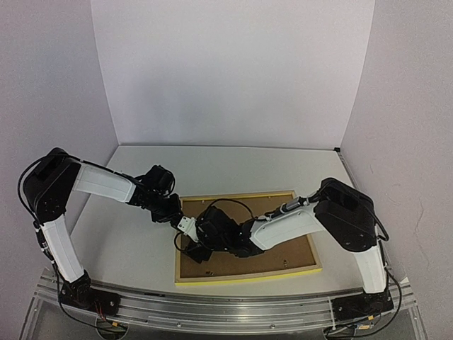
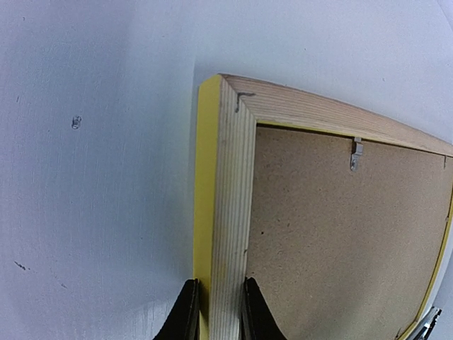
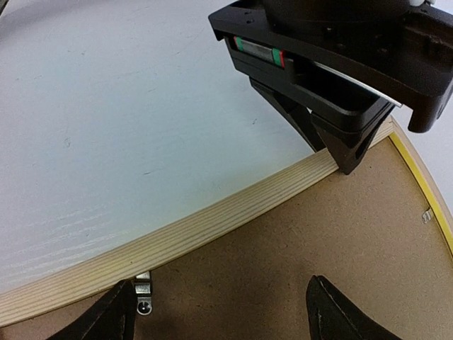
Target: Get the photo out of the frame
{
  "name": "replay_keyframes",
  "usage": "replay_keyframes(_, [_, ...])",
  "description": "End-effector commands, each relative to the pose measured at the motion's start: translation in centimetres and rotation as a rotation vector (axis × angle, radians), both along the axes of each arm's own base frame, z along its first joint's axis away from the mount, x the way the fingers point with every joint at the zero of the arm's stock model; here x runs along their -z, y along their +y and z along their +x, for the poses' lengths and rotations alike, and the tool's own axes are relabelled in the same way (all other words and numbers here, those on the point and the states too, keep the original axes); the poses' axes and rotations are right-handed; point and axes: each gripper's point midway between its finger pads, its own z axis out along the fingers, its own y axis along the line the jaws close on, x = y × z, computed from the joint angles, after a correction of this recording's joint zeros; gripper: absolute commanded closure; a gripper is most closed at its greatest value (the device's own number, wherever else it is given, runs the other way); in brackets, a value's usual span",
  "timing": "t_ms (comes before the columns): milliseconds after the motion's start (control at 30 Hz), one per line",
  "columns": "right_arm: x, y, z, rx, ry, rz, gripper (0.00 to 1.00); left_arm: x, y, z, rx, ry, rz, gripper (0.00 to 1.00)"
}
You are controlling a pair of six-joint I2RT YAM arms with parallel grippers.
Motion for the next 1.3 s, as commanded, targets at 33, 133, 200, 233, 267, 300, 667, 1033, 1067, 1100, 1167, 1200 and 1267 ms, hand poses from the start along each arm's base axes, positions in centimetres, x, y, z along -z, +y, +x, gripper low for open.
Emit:
replay_keyframes(33, [1.6, -1.3, 1.8, 0.25, -0.058, 0.019, 0.21, 2.8, 1.3, -4.0, -0.064, 0.186, 0.031, 1.0])
replay_keyframes(133, [1.8, -2.2, 2.9, 0.383, -0.056, 0.053, 0.21, 3.0, 1.3, -4.4, -0.074, 0.198, 0.013, 1.0])
replay_keyframes(200, [1.7, -2.7, 3.6, 0.461, -0.064, 0.075, 0.22, 3.1, 1.3, -4.7, -0.08, 0.206, 0.014, 1.0])
replay_keyframes(233, [1.6, -2.9, 3.7, 0.479, -0.065, 0.08, 0.23, 3.2, 1.4, -4.8, -0.083, 0.21, 0.018, 1.0])
replay_keyframes(267, [1.6, -3.0, 3.8, 0.49, -0.066, 0.084, 0.23, 3.2, 1.4, -4.9, -0.087, 0.211, 0.02, 1.0])
replay_keyframes(300, [1.4, -3.3, 4.1, 0.519, -0.076, 0.09, 0.23, 3.2, 1.5, -4.9, -0.094, 0.212, 0.024, 1.0])
replay_keyframes(667, [-0.9, -4.9, 4.4, 0.639, -0.045, 0.183, 0.26, 2.3, 1.9, -4.5, -0.163, 0.199, 0.026, 1.0])
replay_keyframes(1033, [-5.7, -4.3, 3.3, 0.605, 0.05, 0.299, 0.25, 2.0, 1.3, -4.1, -0.145, 0.18, 0.004, 1.0])
replay_keyframes(1067, [-6.2, -4.3, 3.2, 0.603, 0.049, 0.302, 0.25, 2.0, 1.2, -4.2, -0.142, 0.182, 0.004, 1.0])
replay_keyframes(1100, [-6.7, -4.5, 3.2, 0.605, 0.047, 0.305, 0.24, 2.1, 1.2, -4.3, -0.138, 0.185, 0.004, 1.0])
replay_keyframes(1167, [-7.7, -5.1, 3.5, 0.616, 0.041, 0.312, 0.22, 2.2, 1.3, -4.5, -0.132, 0.189, 0.004, 1.0])
replay_keyframes(1200, [-8.0, -5.3, 3.5, 0.62, 0.045, 0.315, 0.21, 2.2, 1.4, -4.7, -0.132, 0.191, 0.006, 1.0])
replay_keyframes(1267, [-8.4, -5.7, 3.8, 0.621, 0.077, 0.323, 0.2, 2.3, 1.7, -5.2, -0.142, 0.198, 0.007, 1.0])
